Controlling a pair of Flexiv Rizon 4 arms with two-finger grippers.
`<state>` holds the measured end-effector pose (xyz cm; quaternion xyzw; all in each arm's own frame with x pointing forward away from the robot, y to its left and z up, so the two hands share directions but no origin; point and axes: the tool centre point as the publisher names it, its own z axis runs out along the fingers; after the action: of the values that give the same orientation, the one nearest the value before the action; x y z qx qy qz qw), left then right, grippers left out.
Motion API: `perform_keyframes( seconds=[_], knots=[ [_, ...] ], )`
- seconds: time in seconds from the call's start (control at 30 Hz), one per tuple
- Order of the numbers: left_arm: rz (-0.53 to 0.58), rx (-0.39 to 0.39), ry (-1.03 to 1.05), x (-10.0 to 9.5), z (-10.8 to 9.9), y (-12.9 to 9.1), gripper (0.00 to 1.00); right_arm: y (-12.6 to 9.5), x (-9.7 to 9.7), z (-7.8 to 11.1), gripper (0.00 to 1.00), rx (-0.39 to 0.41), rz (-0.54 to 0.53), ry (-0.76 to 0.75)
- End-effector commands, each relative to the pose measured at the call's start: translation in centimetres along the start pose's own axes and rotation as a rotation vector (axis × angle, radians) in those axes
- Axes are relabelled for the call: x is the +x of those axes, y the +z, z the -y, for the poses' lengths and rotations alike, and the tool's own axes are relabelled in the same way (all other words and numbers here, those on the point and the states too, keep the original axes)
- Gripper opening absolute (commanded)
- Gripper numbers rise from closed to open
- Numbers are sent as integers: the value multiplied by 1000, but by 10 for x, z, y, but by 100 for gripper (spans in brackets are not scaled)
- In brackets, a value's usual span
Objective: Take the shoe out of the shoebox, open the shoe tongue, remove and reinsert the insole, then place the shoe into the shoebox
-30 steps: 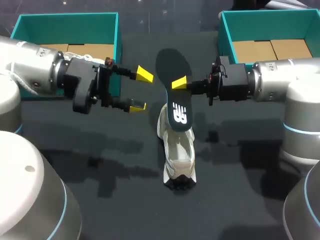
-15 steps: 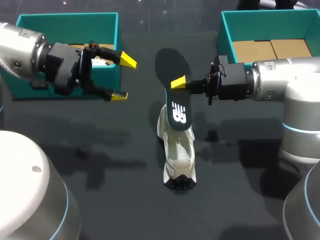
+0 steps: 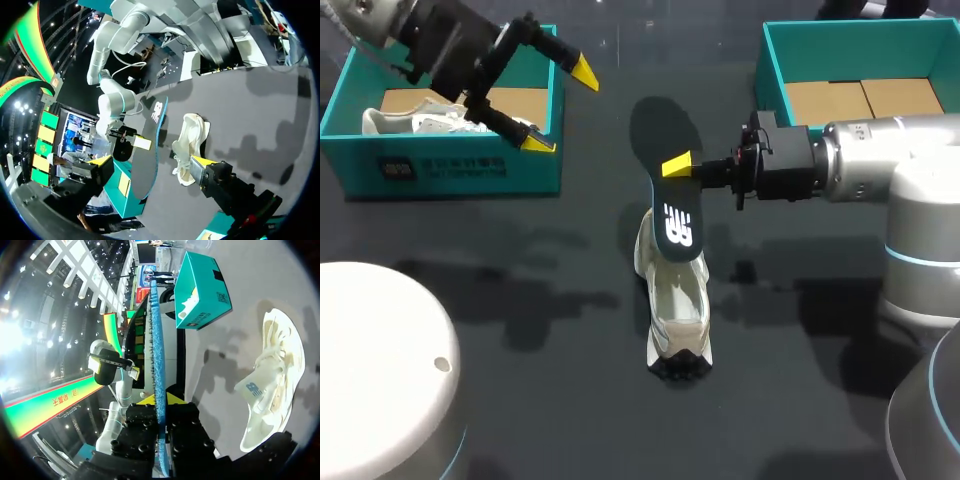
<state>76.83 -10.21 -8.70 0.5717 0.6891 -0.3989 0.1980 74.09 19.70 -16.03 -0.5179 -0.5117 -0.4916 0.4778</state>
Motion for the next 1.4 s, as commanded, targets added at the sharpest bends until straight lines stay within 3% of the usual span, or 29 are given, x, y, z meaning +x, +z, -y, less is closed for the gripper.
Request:
perform_keyframes(
  seconds=[0.03,0.2,0.4,0.83,1.13,1.4],
  knots=[
    [-166,-6,-32,-24,-2,-4,100,2,0,0,0,-1,2,1],
    [-331,-19,-76,-54,-6,-1,100,2,0,0,0,-1,2,1],
    [-481,-44,-140,-74,-12,12,100,2,0,0,0,-1,2,1],
    [-705,-64,-258,-94,-29,43,100,2,0,0,0,-1,2,1],
    [-858,-17,-62,-105,-36,64,100,2,0,0,0,-1,2,1],
    [-943,-40,-6,-110,-37,68,100,2,0,0,0,-1,2,1]
  ],
)
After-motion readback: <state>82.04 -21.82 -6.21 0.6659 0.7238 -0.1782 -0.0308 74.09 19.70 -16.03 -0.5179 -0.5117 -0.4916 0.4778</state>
